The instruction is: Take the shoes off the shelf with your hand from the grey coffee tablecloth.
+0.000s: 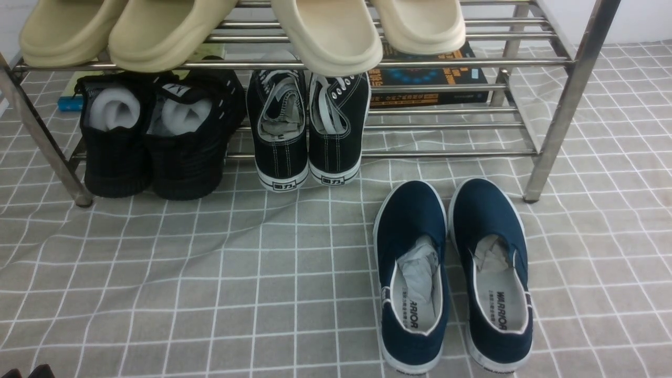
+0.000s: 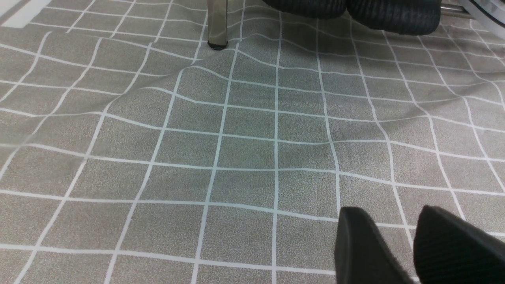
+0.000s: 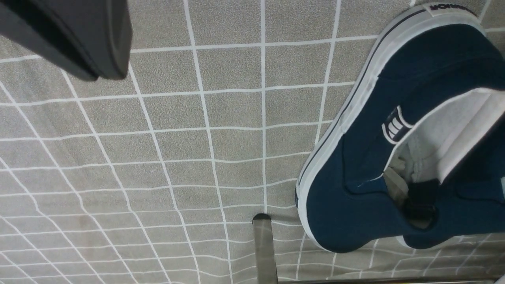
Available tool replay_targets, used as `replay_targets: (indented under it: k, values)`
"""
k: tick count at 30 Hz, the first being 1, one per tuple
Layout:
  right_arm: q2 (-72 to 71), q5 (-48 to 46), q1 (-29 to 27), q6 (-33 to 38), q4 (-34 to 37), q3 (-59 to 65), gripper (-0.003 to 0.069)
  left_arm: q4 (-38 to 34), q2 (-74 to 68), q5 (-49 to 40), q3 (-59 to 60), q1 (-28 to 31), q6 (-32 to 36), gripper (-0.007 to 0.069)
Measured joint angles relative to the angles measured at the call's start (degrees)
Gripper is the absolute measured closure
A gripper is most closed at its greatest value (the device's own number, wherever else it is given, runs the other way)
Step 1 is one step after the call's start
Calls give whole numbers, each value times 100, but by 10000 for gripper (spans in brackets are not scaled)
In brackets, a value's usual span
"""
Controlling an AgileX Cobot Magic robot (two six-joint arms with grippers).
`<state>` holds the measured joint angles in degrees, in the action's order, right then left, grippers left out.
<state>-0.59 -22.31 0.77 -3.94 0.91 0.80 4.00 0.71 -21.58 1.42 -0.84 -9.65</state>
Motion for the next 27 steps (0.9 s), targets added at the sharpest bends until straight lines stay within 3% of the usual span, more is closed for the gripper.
replay_targets:
  k: [27]
  values:
    - [0,0,4,0,-7,0,581,0,0,0,0,0,0,384]
